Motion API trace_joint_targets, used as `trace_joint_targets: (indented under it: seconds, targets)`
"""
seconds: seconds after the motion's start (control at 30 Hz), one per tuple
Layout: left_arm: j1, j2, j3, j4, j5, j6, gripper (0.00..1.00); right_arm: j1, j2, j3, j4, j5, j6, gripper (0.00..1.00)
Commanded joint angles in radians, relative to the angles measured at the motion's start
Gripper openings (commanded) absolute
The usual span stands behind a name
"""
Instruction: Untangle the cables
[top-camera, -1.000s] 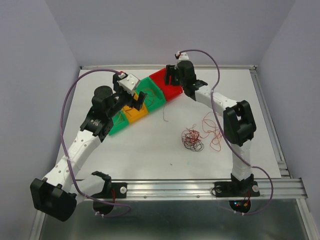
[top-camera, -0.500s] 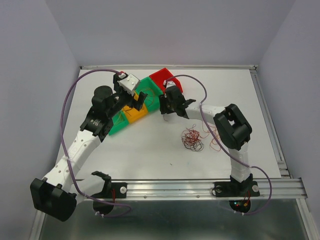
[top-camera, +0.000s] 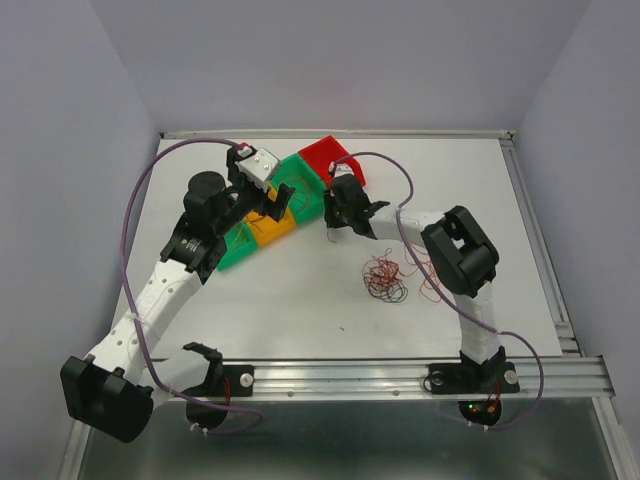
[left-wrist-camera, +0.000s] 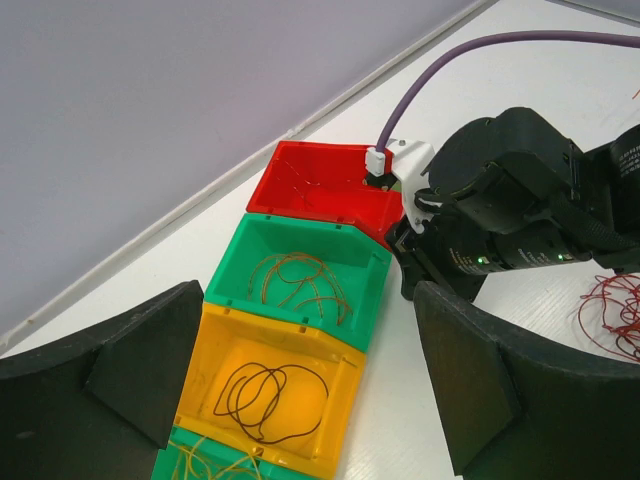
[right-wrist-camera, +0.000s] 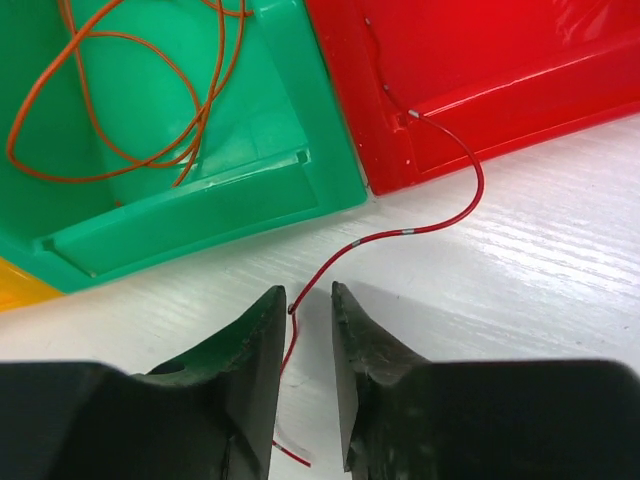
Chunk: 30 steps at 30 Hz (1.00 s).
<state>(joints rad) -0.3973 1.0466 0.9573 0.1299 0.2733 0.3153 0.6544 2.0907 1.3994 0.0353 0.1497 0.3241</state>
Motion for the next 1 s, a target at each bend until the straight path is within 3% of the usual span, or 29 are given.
trace_joint_targets:
  seconds: [0.0,0.13,0.5,0.97]
  targets:
    - [0.005,-0.002,-0.009,0.033,0.012,0.011,0.99,-0.001,0.011,-0.008,0.067,0.047,0.015,0.21]
    - [0.003,-0.002,-0.011,0.033,0.01,0.013,0.99,-0.002,-0.046,-0.043,0.077,0.054,-0.002,0.05]
    - [0.005,0.003,-0.011,0.031,0.012,0.015,0.99,-0.056,-0.116,0.021,0.035,-0.116,-0.086,0.02]
    - [0.005,0.015,-0.009,0.028,0.023,0.013,0.99,-0.226,0.028,0.286,0.008,-0.562,0.004,0.02]
